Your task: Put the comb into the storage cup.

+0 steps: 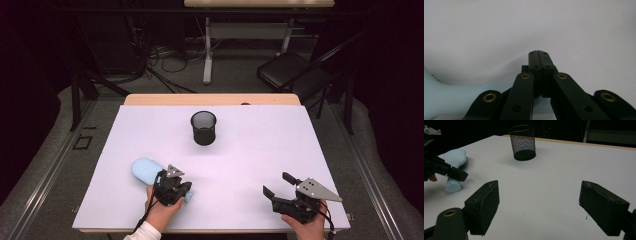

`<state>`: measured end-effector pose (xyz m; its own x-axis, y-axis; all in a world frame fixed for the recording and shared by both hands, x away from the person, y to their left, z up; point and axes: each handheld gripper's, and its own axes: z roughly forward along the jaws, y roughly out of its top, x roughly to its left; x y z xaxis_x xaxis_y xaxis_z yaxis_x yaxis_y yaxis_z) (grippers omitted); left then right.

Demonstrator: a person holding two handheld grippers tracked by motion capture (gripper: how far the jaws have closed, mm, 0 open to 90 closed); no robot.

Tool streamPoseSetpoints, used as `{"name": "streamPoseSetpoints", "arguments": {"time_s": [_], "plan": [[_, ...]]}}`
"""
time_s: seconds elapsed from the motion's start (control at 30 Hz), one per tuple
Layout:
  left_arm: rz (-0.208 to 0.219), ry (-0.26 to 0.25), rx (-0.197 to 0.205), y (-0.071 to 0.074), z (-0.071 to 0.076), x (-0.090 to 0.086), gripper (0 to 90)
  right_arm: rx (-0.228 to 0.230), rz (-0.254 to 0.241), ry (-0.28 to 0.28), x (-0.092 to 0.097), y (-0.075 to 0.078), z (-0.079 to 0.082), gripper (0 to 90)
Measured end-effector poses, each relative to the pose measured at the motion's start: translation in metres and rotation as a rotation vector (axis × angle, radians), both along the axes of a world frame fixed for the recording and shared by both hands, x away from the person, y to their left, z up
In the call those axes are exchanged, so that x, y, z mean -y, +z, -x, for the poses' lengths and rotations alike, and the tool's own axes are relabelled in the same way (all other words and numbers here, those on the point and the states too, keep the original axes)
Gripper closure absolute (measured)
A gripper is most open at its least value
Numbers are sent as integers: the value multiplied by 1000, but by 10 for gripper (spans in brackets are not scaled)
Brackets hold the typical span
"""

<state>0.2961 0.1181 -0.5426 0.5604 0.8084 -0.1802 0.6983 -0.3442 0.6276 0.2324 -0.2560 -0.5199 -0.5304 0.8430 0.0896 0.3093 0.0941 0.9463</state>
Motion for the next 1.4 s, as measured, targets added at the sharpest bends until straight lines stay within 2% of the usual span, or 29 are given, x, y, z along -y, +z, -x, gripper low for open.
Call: {"name": "streamPoseSetpoints", "arguments": {"time_s": [0.1,0.27,0.53,0.67,0.87,1.3,1.4], "plan": [[-5,-6,-16,-1,-3,4,900,-1,-2,0,0,0,0,162],[-27,-15,-19,-2,-4,7,900,-2,-2,-1,1,0,0,162],[-53,-34,-18,1,3,2,900,-3,-4,0,0,0,0,164],[-63,-46,-31,3,7,0,900,-3,-2,5,-1,0,0,164],[-65,-50,-40,4,14,-7,900,-5,-3,6,-1,0,0,165],[-71,-44,-30,6,28,-22,900,-9,2,11,-2,-1,0,167],[-74,-40,-16,6,32,-23,900,-12,4,13,-2,-1,0,168]]}}
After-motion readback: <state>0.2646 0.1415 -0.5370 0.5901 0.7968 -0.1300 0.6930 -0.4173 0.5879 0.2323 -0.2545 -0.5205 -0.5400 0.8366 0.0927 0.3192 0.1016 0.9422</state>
